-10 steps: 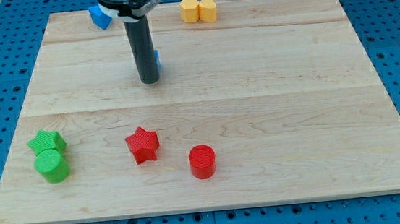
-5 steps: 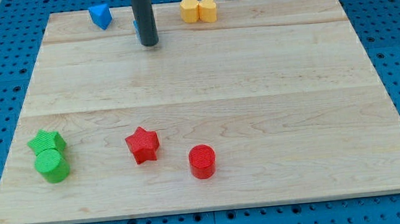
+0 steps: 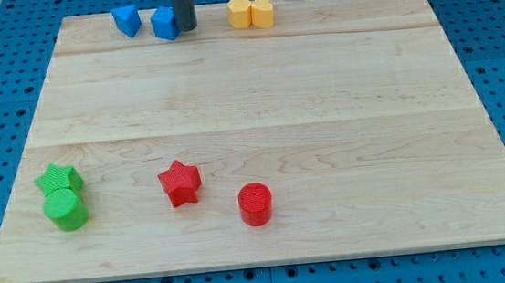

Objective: Move the blue cube into the blue triangle

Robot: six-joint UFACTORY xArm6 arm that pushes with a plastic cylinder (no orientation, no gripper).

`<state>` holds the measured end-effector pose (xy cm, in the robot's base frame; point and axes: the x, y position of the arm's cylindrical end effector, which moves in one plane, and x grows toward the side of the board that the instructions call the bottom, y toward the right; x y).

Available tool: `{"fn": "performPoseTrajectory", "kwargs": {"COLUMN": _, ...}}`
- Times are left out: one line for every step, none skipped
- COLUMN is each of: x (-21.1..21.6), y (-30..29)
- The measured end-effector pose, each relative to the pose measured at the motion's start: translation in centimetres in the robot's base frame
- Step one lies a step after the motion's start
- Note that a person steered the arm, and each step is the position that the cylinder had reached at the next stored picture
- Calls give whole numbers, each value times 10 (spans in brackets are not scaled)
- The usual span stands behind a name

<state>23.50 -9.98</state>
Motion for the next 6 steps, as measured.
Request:
{"fn": "performPoseTrajectory", "kwargs": {"x": 0, "y": -32}}
{"fn": "performPoseTrajectory", "kwargs": {"x": 0, "y": -33}}
{"fn": "performPoseTrajectory", "kwargs": {"x": 0, "y": -30}}
{"fn": "performPoseTrajectory", "kwargs": {"x": 40, "y": -18}}
{"fn": "performPoseTrajectory", "kwargs": {"x": 75, "y": -30}}
{"fn": "performPoseTrajectory", "kwargs": {"x": 76, "y": -41}}
